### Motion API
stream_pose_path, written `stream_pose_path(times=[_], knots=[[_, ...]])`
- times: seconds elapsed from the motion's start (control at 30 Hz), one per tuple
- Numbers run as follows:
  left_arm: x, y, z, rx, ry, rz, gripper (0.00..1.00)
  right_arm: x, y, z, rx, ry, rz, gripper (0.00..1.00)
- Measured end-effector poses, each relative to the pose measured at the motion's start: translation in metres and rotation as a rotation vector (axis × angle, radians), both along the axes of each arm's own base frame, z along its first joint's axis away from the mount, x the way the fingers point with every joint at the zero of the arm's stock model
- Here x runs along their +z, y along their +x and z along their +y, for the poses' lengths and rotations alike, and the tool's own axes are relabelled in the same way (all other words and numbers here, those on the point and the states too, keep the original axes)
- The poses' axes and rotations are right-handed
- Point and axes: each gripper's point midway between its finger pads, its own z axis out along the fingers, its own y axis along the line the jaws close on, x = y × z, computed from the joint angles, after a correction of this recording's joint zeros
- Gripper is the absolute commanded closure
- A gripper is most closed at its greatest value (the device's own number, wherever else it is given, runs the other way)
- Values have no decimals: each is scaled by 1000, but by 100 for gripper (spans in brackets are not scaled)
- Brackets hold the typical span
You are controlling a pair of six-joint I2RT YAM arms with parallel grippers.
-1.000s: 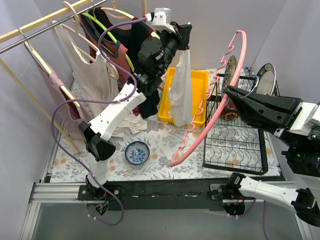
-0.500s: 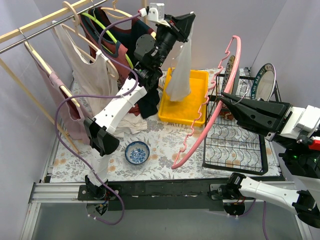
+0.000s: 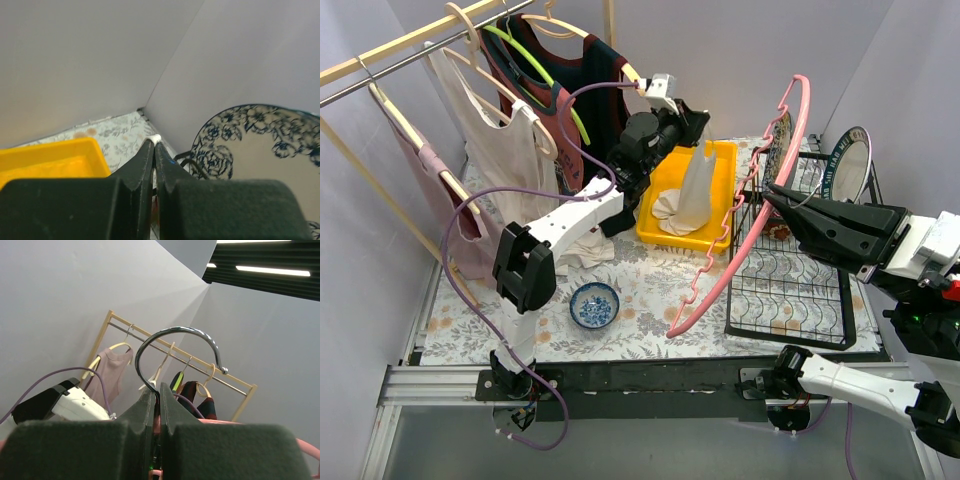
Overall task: Remove the tank top from the hanger
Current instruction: Place the tank top in the bin.
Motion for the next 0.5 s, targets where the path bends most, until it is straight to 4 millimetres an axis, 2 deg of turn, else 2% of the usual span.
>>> stream_pose_path(times=[0.03,0.1,0.13,0.23,0.3,0.33,0.43,0.5], knots=[[-14,1,-1,1,18,25,85,0,0,0,-2,0,1,99],[-26,2,-1,5,39,48,67,0,1,0,-6,0,5,99],[-30,3,-1,7,49,57,48,-1,2,0,-7,0,6,99],[-36,5,2,25,75,73,26,-3,3,0,-12,-8,16,99],[-42,7,4,40,96,85,18,-6,5,1,-15,-17,25,99],[-44,7,5,43,104,92,3,-7,6,2,-18,-20,29,99],[-50,5,6,42,137,105,2,-10,8,3,-24,-28,43,99],[-45,2,6,32,154,117,2,-12,10,4,-25,-31,49,99]])
